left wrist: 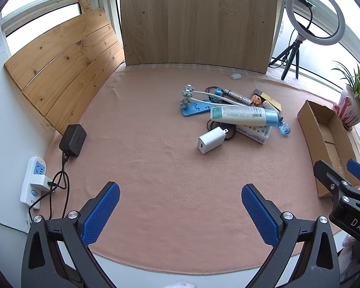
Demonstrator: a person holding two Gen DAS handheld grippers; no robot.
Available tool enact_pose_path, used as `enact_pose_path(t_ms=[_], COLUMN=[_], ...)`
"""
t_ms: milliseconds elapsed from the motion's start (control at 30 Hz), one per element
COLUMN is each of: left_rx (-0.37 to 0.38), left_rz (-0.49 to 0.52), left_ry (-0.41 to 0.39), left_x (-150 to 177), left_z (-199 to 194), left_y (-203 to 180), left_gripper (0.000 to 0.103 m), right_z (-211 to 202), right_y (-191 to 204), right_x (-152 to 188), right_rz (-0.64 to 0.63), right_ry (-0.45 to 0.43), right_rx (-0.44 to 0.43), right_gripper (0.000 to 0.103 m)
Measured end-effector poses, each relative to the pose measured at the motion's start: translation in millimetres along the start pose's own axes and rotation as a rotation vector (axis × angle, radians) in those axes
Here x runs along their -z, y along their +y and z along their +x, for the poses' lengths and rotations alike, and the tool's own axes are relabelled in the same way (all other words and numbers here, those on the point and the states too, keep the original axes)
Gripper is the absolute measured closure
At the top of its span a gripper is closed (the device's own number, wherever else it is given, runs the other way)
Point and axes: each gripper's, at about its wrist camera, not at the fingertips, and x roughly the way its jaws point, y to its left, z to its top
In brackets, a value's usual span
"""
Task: Organize objects
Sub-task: 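Move the right tool toward the pile of items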
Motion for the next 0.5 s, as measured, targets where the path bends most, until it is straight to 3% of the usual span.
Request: enact_pose_path(t_ms=[367,500], left_rx=[0.097,0.075], left_rz=[-0.016,-0.062], left_ry=[-0.019,-0.026], left_x=[1.1,-1.3], left_z=[-1.3,1.2], left_y=[-1.9,6.2], left_gripper=[0.0,0.0], right_z=[0.8,0.0], right_y=[-4.6,-8.5], right_x=[2.4,5.4], right_rz=[0.016,0.041], right_ry=[-0.007,-0.023], right_rx=[0.004,-0.014], right_gripper=[0.001,0.001])
